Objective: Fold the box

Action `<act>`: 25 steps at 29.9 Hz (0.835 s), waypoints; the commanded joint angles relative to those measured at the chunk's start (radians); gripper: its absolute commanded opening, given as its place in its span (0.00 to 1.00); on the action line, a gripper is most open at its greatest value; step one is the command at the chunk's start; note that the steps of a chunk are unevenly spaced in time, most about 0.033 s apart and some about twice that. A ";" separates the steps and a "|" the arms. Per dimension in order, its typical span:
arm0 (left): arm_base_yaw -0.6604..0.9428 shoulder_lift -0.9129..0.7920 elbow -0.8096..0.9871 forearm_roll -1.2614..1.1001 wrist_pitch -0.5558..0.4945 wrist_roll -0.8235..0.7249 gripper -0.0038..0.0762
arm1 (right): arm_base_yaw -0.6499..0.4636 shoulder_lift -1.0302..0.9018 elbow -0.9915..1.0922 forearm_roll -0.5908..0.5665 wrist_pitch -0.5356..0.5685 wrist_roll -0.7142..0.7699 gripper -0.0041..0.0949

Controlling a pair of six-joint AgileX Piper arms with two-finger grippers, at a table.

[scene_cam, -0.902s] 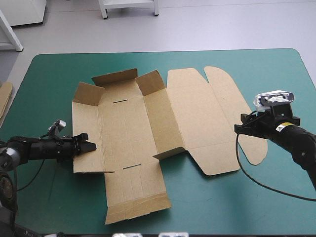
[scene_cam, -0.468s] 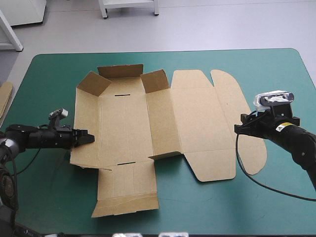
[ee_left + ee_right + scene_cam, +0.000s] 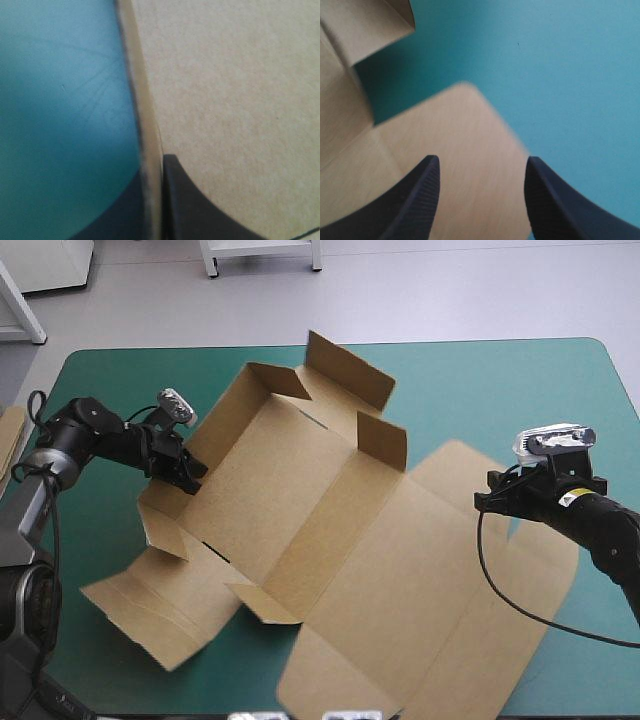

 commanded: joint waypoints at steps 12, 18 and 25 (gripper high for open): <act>-0.247 0.080 -0.488 0.131 -0.209 0.274 0.04 | 0.005 -0.013 -0.039 0.010 -0.068 -0.008 0.53; -0.345 0.088 -0.523 0.190 -0.278 0.407 0.04 | 0.005 -0.013 -0.039 0.030 -0.070 -0.008 0.53; -0.500 0.084 -0.523 0.598 -0.304 0.065 0.04 | 0.005 -0.013 -0.089 0.057 -0.073 0.051 0.53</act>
